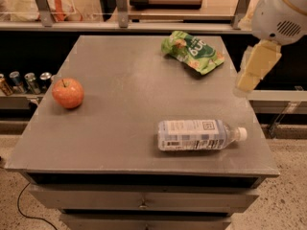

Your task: Move green rice chip bag near apple

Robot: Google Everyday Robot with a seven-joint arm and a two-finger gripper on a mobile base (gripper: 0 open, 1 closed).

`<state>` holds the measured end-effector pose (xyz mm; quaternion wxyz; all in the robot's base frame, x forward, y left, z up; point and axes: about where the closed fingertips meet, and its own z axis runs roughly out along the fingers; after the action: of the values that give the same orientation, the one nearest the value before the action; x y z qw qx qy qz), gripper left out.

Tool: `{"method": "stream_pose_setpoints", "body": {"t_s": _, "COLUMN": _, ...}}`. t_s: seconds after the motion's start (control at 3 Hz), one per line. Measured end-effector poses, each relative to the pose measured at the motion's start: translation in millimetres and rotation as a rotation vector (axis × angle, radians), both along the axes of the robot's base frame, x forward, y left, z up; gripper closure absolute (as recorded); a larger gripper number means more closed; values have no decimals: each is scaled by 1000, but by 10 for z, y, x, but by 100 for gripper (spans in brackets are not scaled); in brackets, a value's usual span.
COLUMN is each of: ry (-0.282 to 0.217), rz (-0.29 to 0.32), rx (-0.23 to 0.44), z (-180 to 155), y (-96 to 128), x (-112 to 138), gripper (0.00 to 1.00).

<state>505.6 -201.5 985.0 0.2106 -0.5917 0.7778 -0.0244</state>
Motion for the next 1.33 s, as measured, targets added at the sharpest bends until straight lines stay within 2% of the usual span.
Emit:
{"method": "stream_pose_setpoints", "body": {"t_s": 0.33, "ry": -52, "rz": -56, "rx": 114, "z": 12, "y": 146, "x": 564, "gripper": 0}}
{"method": "stream_pose_setpoints", "body": {"t_s": 0.67, "ry": -120, "rz": -173, "rx": 153, "z": -36, "y": 230, "x": 1068, "gripper": 0}}
{"method": "stream_pose_setpoints", "body": {"t_s": 1.0, "ry": -166, "rz": -259, "rx": 180, "z": 40, "y": 203, "x": 1227, "gripper": 0}}
{"method": "stream_pose_setpoints", "body": {"t_s": 1.33, "ry": -163, "rz": -258, "rx": 182, "z": 38, "y": 212, "x": 1222, "gripper": 0}}
